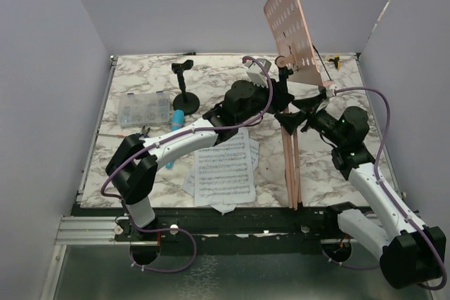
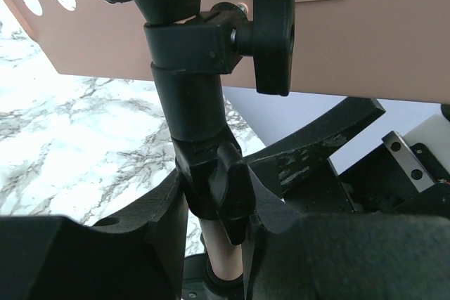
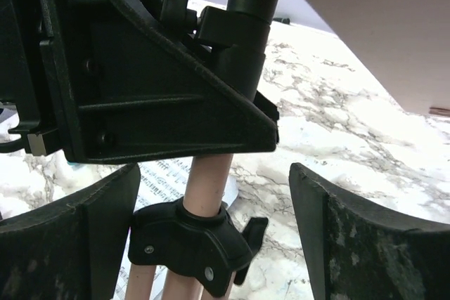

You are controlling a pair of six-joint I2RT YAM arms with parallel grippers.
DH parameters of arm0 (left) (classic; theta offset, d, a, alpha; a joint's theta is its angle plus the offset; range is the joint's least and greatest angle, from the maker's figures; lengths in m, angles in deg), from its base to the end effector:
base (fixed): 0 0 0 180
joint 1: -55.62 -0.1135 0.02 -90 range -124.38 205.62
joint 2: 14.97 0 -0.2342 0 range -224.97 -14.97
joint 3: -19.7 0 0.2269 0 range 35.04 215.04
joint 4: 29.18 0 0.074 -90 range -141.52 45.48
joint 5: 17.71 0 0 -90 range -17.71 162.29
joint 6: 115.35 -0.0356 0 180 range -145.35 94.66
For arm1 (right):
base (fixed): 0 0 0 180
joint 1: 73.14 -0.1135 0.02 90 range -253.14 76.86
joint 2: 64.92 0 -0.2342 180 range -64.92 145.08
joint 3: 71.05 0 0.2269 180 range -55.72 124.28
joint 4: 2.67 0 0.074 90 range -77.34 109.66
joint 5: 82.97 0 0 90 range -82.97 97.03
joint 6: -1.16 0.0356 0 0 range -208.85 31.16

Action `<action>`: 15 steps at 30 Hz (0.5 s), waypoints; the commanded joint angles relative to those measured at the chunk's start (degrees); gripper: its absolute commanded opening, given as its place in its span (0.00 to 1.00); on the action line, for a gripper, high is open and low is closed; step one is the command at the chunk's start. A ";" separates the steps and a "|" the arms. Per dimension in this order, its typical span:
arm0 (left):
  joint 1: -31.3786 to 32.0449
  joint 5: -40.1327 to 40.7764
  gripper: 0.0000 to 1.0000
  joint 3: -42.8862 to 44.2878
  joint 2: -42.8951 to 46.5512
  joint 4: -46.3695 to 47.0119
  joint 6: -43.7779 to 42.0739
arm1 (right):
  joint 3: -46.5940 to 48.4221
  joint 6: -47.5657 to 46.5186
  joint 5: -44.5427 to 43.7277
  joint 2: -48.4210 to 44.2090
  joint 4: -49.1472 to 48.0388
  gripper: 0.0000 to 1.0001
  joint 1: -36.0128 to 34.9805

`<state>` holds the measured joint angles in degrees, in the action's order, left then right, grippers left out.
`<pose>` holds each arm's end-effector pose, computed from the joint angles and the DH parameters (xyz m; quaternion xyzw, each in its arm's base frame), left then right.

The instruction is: Set up the instrument practice props

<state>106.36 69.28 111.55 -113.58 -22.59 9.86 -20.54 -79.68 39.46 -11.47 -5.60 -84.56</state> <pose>0.2453 -0.3031 0.3180 0.1140 0.6989 -0.4947 0.5037 0.2032 0.0605 0.2900 -0.2108 0.6750 0.3156 0.6327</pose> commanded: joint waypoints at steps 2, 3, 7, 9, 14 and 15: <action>0.76 2.61 0.00 7.68 9.75 13.64 -3.30 | -1.32 0.75 -2.91 -3.22 0.35 0.88 0.96; 0.70 2.59 0.00 7.95 9.90 13.66 -3.48 | -1.34 0.76 -3.09 -3.67 0.66 0.89 0.97; 0.76 2.58 0.00 9.18 10.76 13.62 -4.70 | -1.34 0.76 -2.97 -5.02 1.73 0.92 0.99; 0.71 2.57 0.00 9.35 11.31 13.59 -5.56 | -1.57 0.76 -2.54 -5.47 1.99 0.93 0.94; 0.70 4.69 0.00 8.84 13.34 13.66 -8.64 | -2.32 0.77 -1.76 -6.82 2.67 0.92 1.02; 0.74 4.94 0.00 8.71 13.72 13.66 -9.20 | -2.65 0.62 -1.71 -7.28 2.77 0.92 0.97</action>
<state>107.19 70.81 113.89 -109.87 -25.89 3.17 -21.13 -78.23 38.27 -17.66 -5.75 -84.28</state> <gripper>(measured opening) 0.312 0.924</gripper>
